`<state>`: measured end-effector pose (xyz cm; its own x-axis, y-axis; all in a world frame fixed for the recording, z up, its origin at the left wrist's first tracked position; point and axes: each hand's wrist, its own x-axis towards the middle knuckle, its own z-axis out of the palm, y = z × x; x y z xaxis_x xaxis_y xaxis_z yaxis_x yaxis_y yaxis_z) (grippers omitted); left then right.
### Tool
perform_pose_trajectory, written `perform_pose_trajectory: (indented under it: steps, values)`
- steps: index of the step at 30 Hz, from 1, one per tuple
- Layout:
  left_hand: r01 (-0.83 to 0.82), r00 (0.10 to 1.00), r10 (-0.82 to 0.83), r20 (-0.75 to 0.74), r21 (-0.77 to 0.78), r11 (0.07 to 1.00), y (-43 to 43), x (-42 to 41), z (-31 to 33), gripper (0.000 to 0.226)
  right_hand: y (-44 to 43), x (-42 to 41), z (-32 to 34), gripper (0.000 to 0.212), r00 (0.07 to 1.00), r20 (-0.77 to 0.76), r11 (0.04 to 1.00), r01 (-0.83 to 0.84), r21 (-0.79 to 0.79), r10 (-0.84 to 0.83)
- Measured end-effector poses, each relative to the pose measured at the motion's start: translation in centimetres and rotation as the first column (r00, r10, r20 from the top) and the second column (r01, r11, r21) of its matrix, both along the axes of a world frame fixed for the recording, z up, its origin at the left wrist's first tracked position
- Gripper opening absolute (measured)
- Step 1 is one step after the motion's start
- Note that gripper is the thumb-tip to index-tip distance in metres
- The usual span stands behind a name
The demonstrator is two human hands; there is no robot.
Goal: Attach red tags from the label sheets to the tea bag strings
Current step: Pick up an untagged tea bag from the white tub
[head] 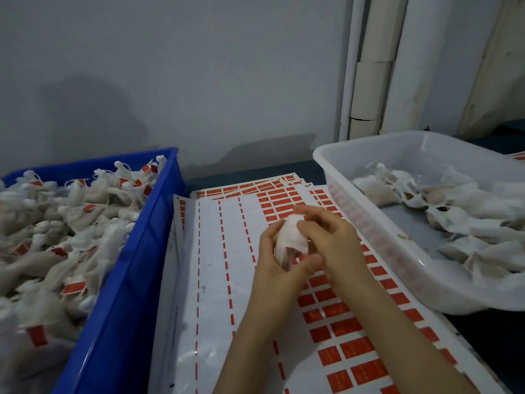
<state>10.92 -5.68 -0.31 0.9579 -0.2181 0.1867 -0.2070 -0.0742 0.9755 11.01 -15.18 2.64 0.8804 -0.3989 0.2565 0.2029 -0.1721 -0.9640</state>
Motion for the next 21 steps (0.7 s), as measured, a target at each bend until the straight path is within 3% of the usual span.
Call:
perform_pose_trajectory:
  steps: [3,5,7,9,12,15,21]
  values:
    - [-0.098,0.995,0.098,0.006,0.051,0.994,0.1,0.3,-1.0,0.021,-0.6,-0.2,-0.7,0.014,0.996,0.016,0.985,-0.087,0.15,0.086]
    - [-0.122,0.988,0.113,-0.11,-0.081,0.989,0.3,0.9,-0.8,0.006,-1.1,-0.3,-1.0,0.015,0.998,0.025,0.995,-0.062,0.072,0.06]
    - [-0.169,0.952,0.13,-0.278,-0.121,0.978,0.1,1.8,-0.4,0.006,-1.4,-0.4,-1.2,0.015,1.0,0.016,1.0,-0.023,0.004,0.023]
    - [-0.244,0.905,0.238,-0.352,0.027,0.969,0.7,2.1,-0.3,0.02,-1.4,-0.4,-1.4,0.013,0.999,-0.006,0.999,-0.042,-0.012,0.042]
    - [-0.139,0.928,0.103,-0.357,-0.076,0.987,0.7,2.1,-0.3,0.03,-0.6,-0.3,-1.4,0.01,0.996,-0.053,0.992,-0.077,-0.099,0.072]
    - [-0.144,0.921,0.161,-0.355,0.074,0.987,0.5,1.7,-0.6,0.017,-0.2,-0.5,-1.4,0.011,0.995,-0.045,0.993,-0.087,-0.084,0.084]
    - [-0.225,0.965,0.22,-0.144,-0.015,0.974,0.5,0.4,-0.2,0.011,-0.7,-0.3,-1.8,0.006,0.999,-0.03,0.997,-0.022,-0.067,0.02]
